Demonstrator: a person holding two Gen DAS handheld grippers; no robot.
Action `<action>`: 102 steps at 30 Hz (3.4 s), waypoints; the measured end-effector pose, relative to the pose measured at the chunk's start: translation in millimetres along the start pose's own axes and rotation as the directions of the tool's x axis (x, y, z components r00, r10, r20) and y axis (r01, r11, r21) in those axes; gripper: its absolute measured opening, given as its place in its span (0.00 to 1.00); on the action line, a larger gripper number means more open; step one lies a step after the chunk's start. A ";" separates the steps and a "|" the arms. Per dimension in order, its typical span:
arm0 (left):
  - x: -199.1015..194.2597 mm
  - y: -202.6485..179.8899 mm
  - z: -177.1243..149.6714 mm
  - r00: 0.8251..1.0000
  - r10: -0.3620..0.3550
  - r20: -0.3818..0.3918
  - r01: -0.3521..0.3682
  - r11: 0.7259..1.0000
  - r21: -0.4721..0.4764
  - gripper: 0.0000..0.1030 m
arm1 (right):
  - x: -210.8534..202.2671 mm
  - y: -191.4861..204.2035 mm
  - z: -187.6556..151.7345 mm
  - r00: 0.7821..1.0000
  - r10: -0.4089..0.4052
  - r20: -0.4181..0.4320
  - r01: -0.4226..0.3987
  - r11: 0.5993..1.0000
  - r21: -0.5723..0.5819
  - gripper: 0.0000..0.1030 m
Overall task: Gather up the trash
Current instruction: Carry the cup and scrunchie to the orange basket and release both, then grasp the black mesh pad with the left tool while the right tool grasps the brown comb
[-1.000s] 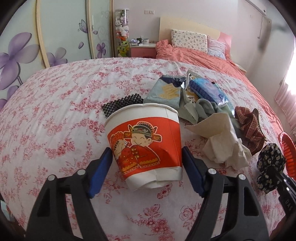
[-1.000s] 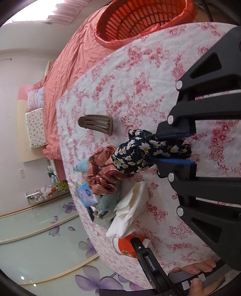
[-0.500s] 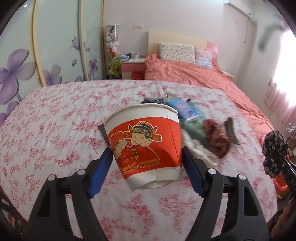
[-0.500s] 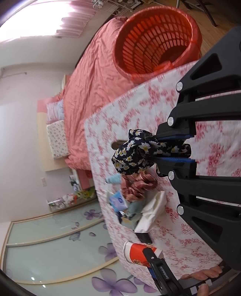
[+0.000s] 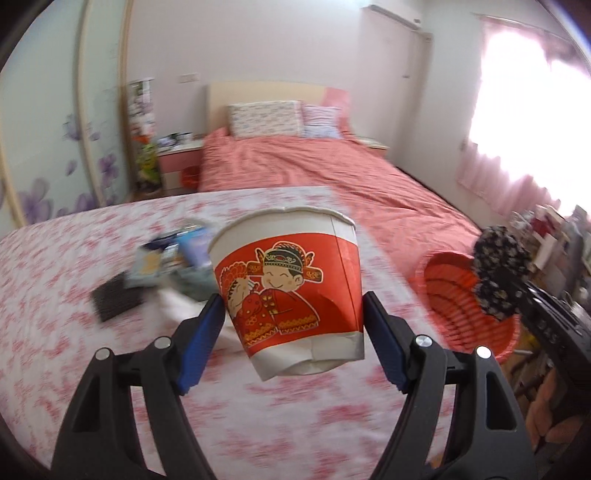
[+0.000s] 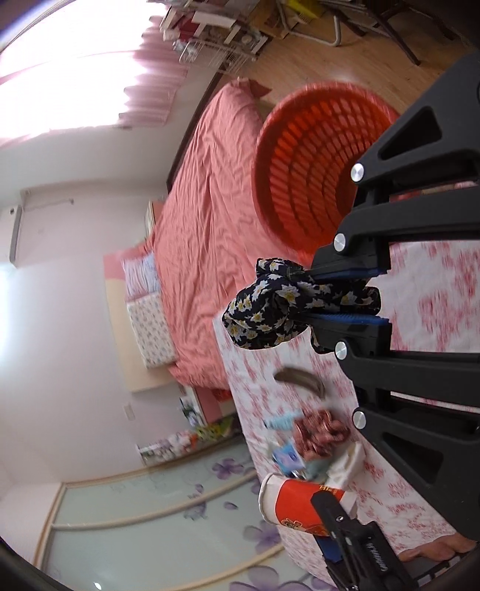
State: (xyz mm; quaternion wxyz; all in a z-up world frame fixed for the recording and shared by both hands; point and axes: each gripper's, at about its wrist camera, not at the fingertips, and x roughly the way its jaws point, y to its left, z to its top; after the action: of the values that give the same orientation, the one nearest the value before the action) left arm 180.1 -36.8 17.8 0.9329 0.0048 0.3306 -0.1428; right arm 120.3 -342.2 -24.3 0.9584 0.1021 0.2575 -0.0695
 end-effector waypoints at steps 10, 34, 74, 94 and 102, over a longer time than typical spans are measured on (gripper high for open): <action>46.8 -115.7 19.2 0.977 -0.210 -0.032 0.212 0.966 0.149 0.72 | 17.5 -69.4 7.1 0.997 -0.078 0.000 0.078 0.989 0.122 0.14; 180.5 -179.9 6.6 0.956 -0.206 -0.211 0.248 0.947 0.203 0.83 | 69.4 -139.9 -10.0 0.992 -0.074 -0.100 0.098 0.963 0.252 0.49; 78.4 239.6 -18.7 0.896 0.406 -0.179 -0.438 0.876 -0.203 0.87 | 154.1 115.8 -23.6 0.935 0.143 -0.326 -0.169 0.984 -0.054 0.50; 120.3 246.3 -31.5 0.906 0.331 -0.266 -0.385 0.904 -0.186 0.82 | 177.0 134.4 -24.9 0.939 0.057 -0.339 -0.098 0.989 -0.107 0.41; 118.3 242.7 -34.4 0.922 0.294 -0.253 -0.349 0.913 -0.211 0.70 | 178.0 135.3 -25.7 0.938 0.055 -0.343 -0.100 0.988 -0.116 0.40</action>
State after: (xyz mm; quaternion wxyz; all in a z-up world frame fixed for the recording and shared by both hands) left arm 312.0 168.4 -103.0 0.8952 -0.0436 0.4397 0.0580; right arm 285.8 -219.4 -114.7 0.9065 0.0591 0.4181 0.0041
